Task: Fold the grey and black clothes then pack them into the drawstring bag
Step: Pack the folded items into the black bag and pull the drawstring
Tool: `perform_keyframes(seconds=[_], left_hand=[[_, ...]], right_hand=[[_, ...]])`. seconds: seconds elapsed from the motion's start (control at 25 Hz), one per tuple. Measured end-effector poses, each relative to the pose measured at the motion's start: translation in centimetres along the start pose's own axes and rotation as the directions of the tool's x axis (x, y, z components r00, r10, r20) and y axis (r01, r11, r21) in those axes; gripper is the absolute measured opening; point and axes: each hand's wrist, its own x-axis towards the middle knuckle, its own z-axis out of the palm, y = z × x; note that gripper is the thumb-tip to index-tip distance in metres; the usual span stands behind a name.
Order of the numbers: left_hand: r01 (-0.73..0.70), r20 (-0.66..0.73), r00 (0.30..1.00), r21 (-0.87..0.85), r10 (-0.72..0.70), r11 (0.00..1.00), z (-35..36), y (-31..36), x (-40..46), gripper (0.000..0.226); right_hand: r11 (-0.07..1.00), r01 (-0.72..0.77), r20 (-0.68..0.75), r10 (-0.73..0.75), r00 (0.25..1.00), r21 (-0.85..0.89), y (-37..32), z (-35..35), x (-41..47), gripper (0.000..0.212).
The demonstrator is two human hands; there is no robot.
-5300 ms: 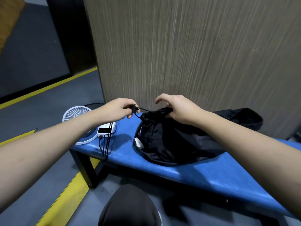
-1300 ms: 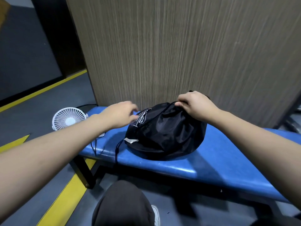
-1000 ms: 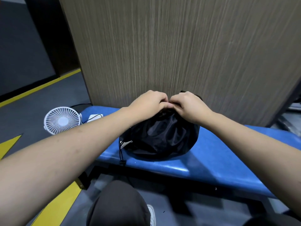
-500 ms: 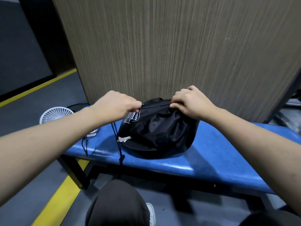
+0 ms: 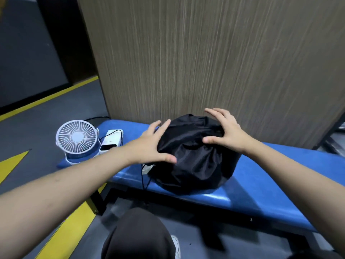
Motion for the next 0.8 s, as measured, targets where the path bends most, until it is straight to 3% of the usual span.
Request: perform_keyframes(seconds=[0.12,0.2,0.32,0.48,0.56,0.68,0.8], left_hand=[[0.016,0.097,0.995,0.017,-0.018,1.0,3.8,-0.7,2.3,0.133],[0.09,0.094,0.992,-0.026,-0.087,0.996,5.0,-1.3,4.0,0.132],[0.143,0.07,0.989,-0.142,-0.134,0.98,5.9,-2.7,6.2,0.126],[0.119,0.014,0.993,-0.251,-0.119,0.961,6.8,-5.8,8.2,0.12],[0.135,-0.008,0.99,-0.284,-0.143,0.949,6.9,-6.6,8.9,0.107],[0.152,-0.058,0.98,-0.396,-0.19,0.905,7.7,-7.4,9.8,0.065],[0.099,-0.115,0.98,-0.42,-0.161,0.902,7.6,-7.1,10.2,0.046]], right_hand=[[0.977,-0.209,0.15,0.201,0.968,0.04,3.2,1.1,-0.8,0.131],[0.952,-0.296,0.265,0.266,0.927,0.078,4.1,2.2,-0.7,0.136],[0.93,-0.338,0.358,0.269,0.894,0.146,4.3,4.0,0.4,0.13],[0.934,-0.283,0.395,0.18,0.901,0.219,4.4,7.9,2.8,0.122],[0.935,-0.27,0.402,0.16,0.902,0.232,4.5,9.6,3.8,0.116],[0.892,-0.323,0.382,0.192,0.904,0.317,5.1,11.4,4.7,0.1],[0.816,-0.351,0.3,0.229,0.926,0.459,5.6,12.1,3.6,0.089]])
